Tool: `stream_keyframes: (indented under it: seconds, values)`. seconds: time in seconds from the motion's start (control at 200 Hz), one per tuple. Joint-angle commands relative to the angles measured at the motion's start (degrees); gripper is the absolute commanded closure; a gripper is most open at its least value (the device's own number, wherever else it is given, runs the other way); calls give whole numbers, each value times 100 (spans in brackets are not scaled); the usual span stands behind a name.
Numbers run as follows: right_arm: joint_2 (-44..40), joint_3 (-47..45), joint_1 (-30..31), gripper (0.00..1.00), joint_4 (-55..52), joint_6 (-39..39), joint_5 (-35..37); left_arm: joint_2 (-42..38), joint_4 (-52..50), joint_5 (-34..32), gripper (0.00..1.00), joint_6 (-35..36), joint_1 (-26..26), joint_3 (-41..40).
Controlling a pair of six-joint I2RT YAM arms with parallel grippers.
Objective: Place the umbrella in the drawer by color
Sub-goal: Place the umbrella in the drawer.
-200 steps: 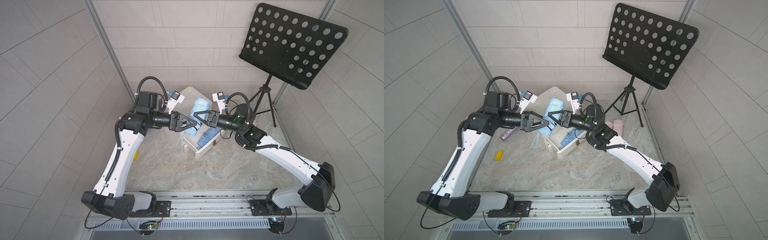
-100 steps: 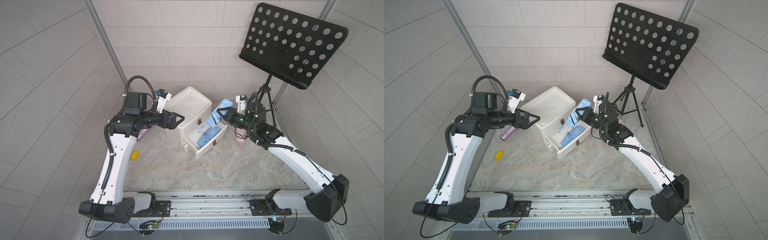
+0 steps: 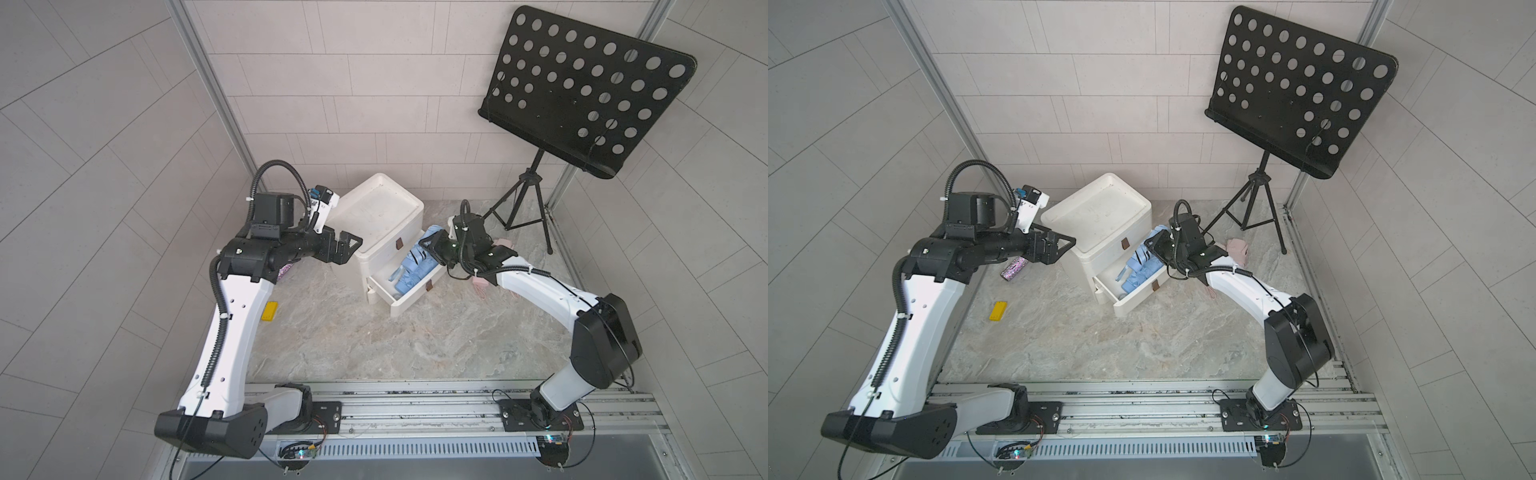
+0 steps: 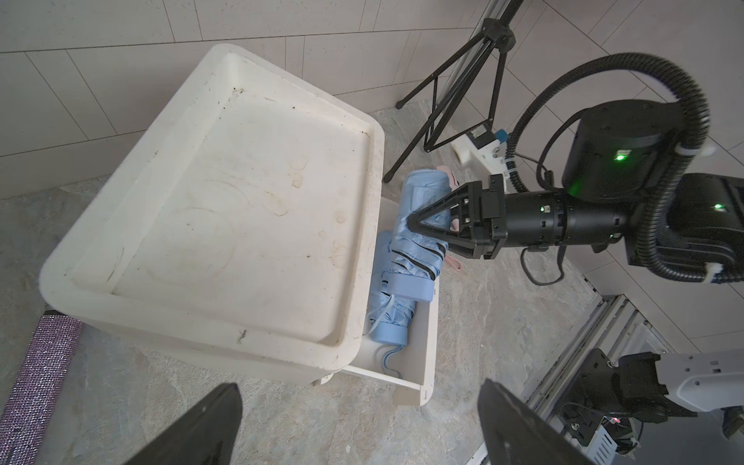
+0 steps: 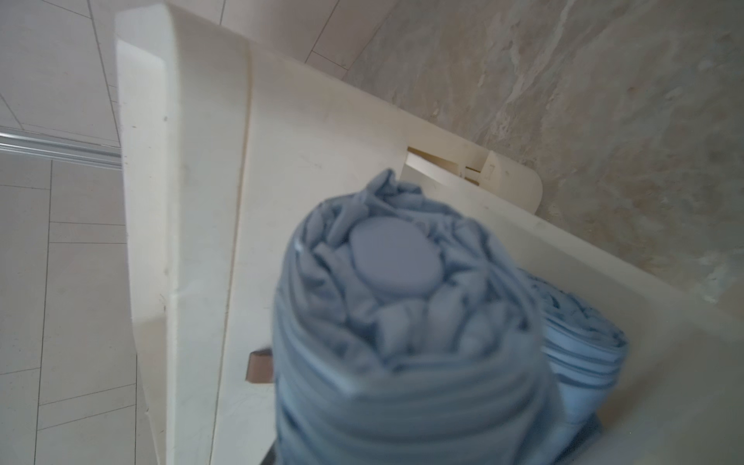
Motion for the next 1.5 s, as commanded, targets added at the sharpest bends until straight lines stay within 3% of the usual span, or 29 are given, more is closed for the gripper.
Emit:
stream_keyframes:
  seconds: [0.0, 0.3, 0.415, 0.61, 0.936, 1.231, 1.496]
  values:
    - [212, 247, 111, 64, 610, 438, -155, -124, 138, -56, 1, 148, -9, -92]
    - [985, 738, 401, 61, 697, 664, -262, -155, 199, -96, 1, 163, 0, -167]
    - [1059, 777, 438, 53, 691, 686, -237, -159, 212, -113, 1, 151, 1, -176]
    - [801, 675, 438, 29, 432, 516, -3, -149, 217, -166, 1, 155, 11, -158]
    - [-95, 550, 283, 23, -190, -145, 535, 193, 217, -137, 1, 138, 360, 288]
    - [-1332, -425, -48, 20, -226, -815, 1022, 1582, 178, -34, 0, 74, 1045, 1622]
    - [-2027, -1118, -133, 19, -756, -1580, 1021, 3433, -201, 10, 0, 466, 1097, 3239]
